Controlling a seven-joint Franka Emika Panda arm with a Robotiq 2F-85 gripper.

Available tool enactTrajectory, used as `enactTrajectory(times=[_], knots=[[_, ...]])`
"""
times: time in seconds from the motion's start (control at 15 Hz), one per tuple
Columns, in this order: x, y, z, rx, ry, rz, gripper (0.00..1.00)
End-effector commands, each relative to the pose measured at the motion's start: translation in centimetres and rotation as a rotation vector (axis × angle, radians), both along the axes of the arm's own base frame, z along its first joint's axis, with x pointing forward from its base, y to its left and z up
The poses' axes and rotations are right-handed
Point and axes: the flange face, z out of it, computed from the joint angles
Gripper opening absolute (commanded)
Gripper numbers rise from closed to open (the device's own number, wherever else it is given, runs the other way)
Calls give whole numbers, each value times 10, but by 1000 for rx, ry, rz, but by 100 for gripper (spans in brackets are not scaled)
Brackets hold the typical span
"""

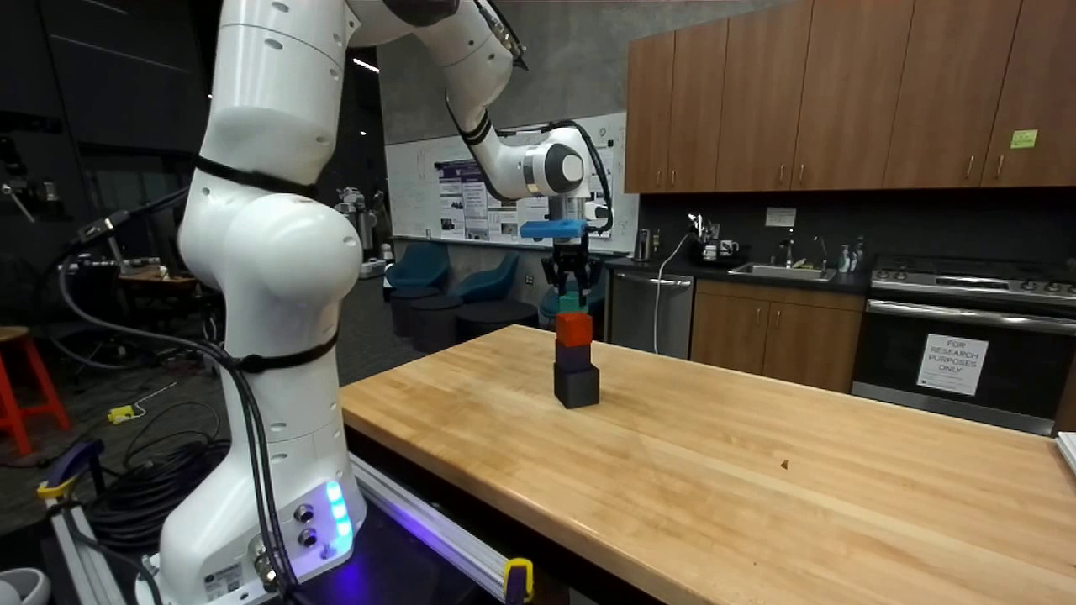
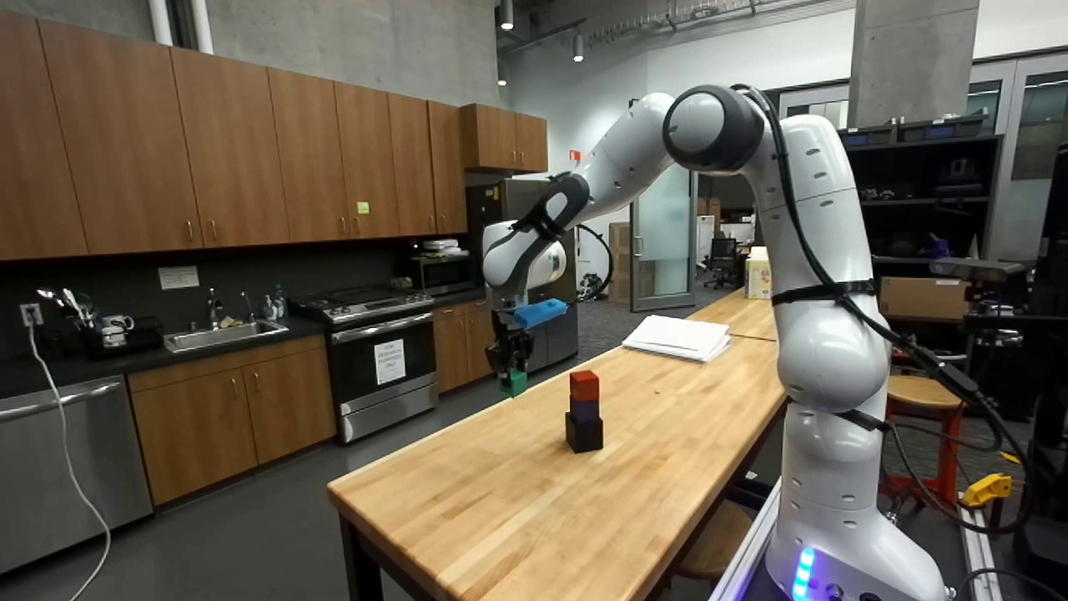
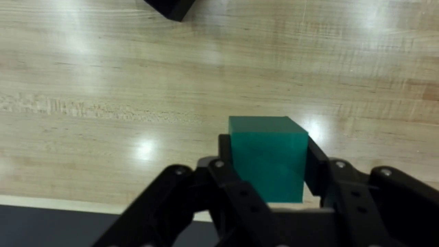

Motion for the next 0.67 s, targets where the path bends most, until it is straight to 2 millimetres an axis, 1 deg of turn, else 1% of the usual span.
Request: enactTrajectory(times=[0.0,0.33,0.6], knots=[[-12,-2,36,-45,-35,-41,24],[-17,-4,75,-99,-97,-96,24],[-26,-8,98,-144,-120,-195,24]])
